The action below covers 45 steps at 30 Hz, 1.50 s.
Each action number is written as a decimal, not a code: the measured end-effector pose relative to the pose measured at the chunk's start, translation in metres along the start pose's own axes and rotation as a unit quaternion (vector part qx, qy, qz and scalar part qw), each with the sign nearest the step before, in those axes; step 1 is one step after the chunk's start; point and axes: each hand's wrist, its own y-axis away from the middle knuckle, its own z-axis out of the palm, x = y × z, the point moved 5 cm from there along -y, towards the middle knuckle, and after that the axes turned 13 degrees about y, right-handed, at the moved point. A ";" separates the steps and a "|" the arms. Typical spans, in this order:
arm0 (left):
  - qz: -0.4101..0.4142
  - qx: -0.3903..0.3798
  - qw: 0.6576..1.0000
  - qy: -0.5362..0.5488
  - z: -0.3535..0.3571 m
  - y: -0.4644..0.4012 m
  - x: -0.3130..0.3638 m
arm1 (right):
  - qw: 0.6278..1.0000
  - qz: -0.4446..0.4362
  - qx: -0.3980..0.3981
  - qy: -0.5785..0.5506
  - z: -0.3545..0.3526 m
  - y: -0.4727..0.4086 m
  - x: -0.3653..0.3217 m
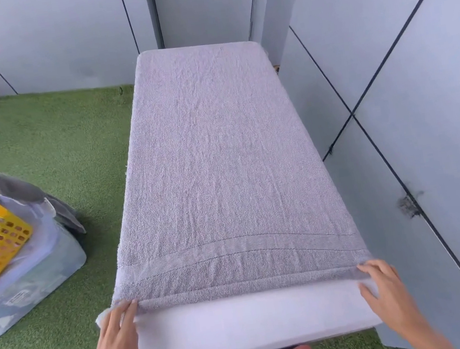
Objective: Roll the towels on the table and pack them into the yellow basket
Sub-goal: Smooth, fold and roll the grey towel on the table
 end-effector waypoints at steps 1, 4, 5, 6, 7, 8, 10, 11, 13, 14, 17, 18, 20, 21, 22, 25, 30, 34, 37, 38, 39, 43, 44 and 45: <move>-0.008 0.004 1.000 0.010 -0.001 -0.001 -0.003 | 1.000 0.006 -0.002 -0.005 -0.002 -0.004 0.000; -0.027 -0.007 0.999 0.026 -0.010 -0.009 -0.001 | 1.000 0.012 -0.010 -0.015 -0.008 -0.018 -0.003; -0.025 -0.013 0.999 0.021 -0.011 -0.012 0.001 | 1.000 0.009 -0.012 -0.010 -0.010 -0.021 -0.005; -0.021 -0.019 0.999 0.016 -0.013 -0.015 0.002 | 1.000 0.004 -0.010 -0.005 -0.010 -0.023 -0.006; -0.017 -0.023 1.000 0.013 -0.014 -0.017 0.001 | 1.000 0.001 -0.012 -0.005 -0.010 -0.023 -0.005; -0.018 -0.031 0.999 0.014 -0.015 -0.018 0.000 | 1.000 -0.002 -0.019 -0.006 -0.008 -0.021 -0.003; -0.025 -0.056 0.998 0.019 -0.017 -0.017 -0.007 | 0.999 -0.018 -0.037 -0.004 -0.006 -0.017 0.004; -0.021 -0.078 0.996 0.029 -0.020 -0.017 -0.009 | 0.998 -0.026 -0.058 -0.007 -0.007 -0.016 0.007; -0.039 -0.133 0.989 0.060 -0.029 -0.024 -0.011 | 0.991 -0.044 -0.122 -0.024 -0.013 -0.021 0.012; -0.058 -0.162 0.982 0.079 -0.033 -0.029 -0.013 | 0.985 -0.048 -0.160 -0.032 -0.018 -0.026 0.014; -0.133 -0.213 0.959 0.134 -0.038 -0.047 -0.021 | 0.968 -0.006 -0.240 -0.074 -0.027 -0.046 0.017; -0.143 -0.206 0.956 0.149 -0.040 -0.054 -0.023 | 0.967 0.010 -0.240 -0.083 -0.029 -0.052 0.016; -0.156 -0.175 0.960 0.154 -0.043 -0.063 -0.027 | 0.974 0.035 -0.206 -0.089 -0.031 -0.060 0.012; -0.160 -0.160 0.964 0.141 -0.044 -0.064 -0.030 | 0.982 0.042 -0.168 -0.073 -0.032 -0.063 0.012; -0.152 -0.143 0.971 0.115 -0.045 -0.063 -0.030 | 0.990 0.043 -0.129 -0.031 -0.035 -0.062 0.010; -0.079 -0.075 0.994 0.031 -0.036 -0.046 -0.017 | 0.998 0.022 -0.028 0.043 -0.032 -0.043 -0.001; 0.002 0.026 1.000 -0.008 -0.006 -0.005 0.002 | 0.999 0.003 0.038 0.014 -0.005 -0.007 -0.009; -0.021 0.017 1.000 0.011 -0.002 -0.013 0.000 | 1.000 -0.008 0.024 0.009 -0.007 -0.010 -0.006; -0.073 -0.010 0.997 0.028 -0.008 -0.023 -0.003 | 1.000 -0.004 0.018 -0.006 -0.011 -0.020 -0.004; -0.073 -0.015 0.997 0.025 -0.010 -0.026 -0.002 | 1.000 -0.007 0.023 -0.005 -0.012 -0.021 -0.004; -0.067 -0.011 0.998 0.016 -0.010 -0.028 -0.002 | 1.000 -0.010 0.024 -0.006 -0.013 -0.021 -0.005; -0.016 -0.008 1.000 -0.017 -0.014 -0.033 -0.003 | 1.000 -0.015 0.009 -0.003 -0.011 -0.014 0.001; -0.003 -0.013 1.000 -0.026 -0.017 -0.032 -0.003 | 1.000 -0.014 -0.009 -0.004 -0.010 -0.013 0.006; 0.014 -0.030 0.999 -0.031 -0.016 -0.030 -0.005 | 0.999 -0.015 -0.033 -0.006 -0.011 -0.012 0.011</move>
